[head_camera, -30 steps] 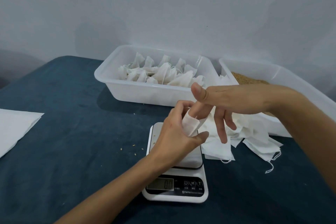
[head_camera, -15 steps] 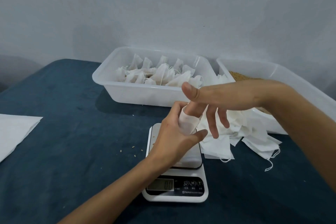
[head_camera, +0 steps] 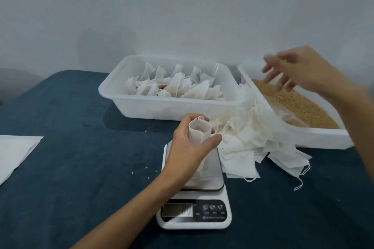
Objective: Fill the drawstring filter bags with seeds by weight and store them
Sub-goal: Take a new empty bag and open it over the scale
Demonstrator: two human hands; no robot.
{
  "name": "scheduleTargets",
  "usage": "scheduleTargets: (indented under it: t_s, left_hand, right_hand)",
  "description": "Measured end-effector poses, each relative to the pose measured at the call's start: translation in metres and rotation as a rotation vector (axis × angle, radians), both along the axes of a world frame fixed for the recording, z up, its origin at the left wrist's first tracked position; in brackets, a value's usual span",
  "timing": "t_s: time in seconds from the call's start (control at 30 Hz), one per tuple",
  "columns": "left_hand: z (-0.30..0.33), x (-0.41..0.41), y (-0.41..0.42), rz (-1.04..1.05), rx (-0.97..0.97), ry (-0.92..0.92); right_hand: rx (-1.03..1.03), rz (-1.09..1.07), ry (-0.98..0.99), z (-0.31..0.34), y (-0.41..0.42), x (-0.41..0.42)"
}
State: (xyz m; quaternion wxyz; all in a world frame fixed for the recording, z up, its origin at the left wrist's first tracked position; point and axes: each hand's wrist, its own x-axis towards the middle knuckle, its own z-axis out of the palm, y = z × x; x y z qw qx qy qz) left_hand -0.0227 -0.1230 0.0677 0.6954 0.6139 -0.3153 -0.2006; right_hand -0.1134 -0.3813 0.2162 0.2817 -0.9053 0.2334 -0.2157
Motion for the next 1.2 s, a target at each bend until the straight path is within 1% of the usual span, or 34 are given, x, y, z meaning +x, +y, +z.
scheduleTargets:
  t_s: [0.03, 0.1, 0.13, 0.17, 0.2, 0.27, 0.4, 0.6, 0.67, 0.73, 0.83, 0.93, 1.03, 1.1, 1.2]
  left_hand:
    - [-0.001, 0.001, 0.0, 0.005, -0.002, -0.007]
    - [-0.003, 0.002, -0.001, 0.014, 0.004, -0.022]
    - [-0.004, 0.003, -0.001, 0.02, 0.01, -0.028]
    - [-0.005, 0.004, -0.001, 0.025, 0.016, -0.034]
    - [-0.006, 0.004, -0.002, 0.029, 0.021, -0.039]
    - [-0.007, 0.005, -0.002, 0.037, 0.03, -0.048]
    - [-0.009, 0.005, -0.002, 0.023, 0.025, -0.053]
    - [-0.01, 0.008, -0.004, 0.026, -0.002, -0.066]
    - [-0.011, 0.009, -0.005, 0.023, -0.014, -0.062]
    - [-0.012, 0.01, -0.005, 0.019, -0.018, -0.059]
    - [-0.013, 0.011, -0.006, 0.02, -0.03, -0.065]
    - [-0.013, 0.012, -0.005, 0.021, -0.031, -0.072]
    - [-0.013, 0.013, -0.004, 0.027, -0.028, -0.079]
    - [-0.013, 0.012, -0.004, 0.023, -0.03, -0.084]
    - [-0.013, 0.011, -0.005, 0.025, -0.017, -0.094]
  right_hand:
    - [-0.064, -0.141, 0.075, -0.016, -0.031, -0.004]
    - [-0.104, -0.341, 0.379, -0.053, -0.077, -0.016]
    - [-0.089, -0.378, 0.541, -0.071, -0.093, -0.023]
    - [-0.084, -0.387, 0.663, -0.087, -0.104, -0.028]
    - [-0.105, -0.382, 0.743, -0.1, -0.112, -0.031]
    - [-0.201, -0.368, 0.819, -0.114, -0.125, -0.031]
    - [-0.269, -0.357, 0.847, -0.11, -0.14, -0.025]
    - [-0.449, -0.598, 0.681, -0.102, -0.18, -0.032]
    - [-0.476, -0.648, 0.681, -0.101, -0.197, -0.035]
    - [-0.476, -0.654, 0.743, -0.101, -0.212, -0.034]
    - [-0.453, -0.581, 0.838, -0.109, -0.228, -0.023]
    - [-0.41, -0.5, 0.855, -0.118, -0.231, -0.007]
    - [-0.41, -0.403, 0.876, -0.126, -0.225, 0.006]
    - [-0.411, -0.362, 0.851, -0.13, -0.216, 0.013]
    - [-0.488, -0.31, 0.807, -0.131, -0.204, 0.023]
